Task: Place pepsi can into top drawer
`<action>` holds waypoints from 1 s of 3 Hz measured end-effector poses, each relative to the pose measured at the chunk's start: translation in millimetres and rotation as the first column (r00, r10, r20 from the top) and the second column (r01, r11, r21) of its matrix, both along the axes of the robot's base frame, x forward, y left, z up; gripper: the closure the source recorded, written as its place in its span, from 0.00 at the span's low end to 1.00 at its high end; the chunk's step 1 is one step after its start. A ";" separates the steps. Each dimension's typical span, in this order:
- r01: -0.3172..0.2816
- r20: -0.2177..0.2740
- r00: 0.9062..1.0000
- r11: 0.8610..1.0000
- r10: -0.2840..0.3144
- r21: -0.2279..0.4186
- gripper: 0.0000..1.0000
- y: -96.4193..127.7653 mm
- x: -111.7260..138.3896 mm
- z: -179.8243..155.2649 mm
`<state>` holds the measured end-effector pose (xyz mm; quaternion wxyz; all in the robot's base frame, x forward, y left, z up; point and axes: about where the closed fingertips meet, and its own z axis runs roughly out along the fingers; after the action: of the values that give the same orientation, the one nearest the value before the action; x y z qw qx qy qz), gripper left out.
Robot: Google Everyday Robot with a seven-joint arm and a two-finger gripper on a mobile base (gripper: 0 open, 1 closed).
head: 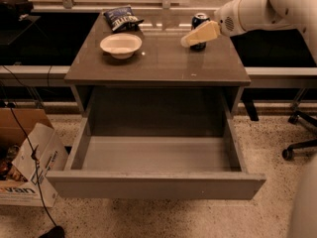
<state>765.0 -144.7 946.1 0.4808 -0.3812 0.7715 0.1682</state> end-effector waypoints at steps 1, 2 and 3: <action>0.009 0.004 1.000 0.998 -0.010 0.059 0.00 5.0 33.3 -7.9; 0.012 -0.001 1.000 0.997 -0.012 0.078 0.00 10.9 60.5 -17.1; 0.024 -0.010 1.000 0.996 -0.024 0.086 0.00 13.2 82.2 -26.3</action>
Offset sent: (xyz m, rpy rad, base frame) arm 0.1046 0.0053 -0.0150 0.0986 -0.0035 -0.0237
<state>847.1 -131.5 919.8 0.4955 -0.3502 0.7701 0.1972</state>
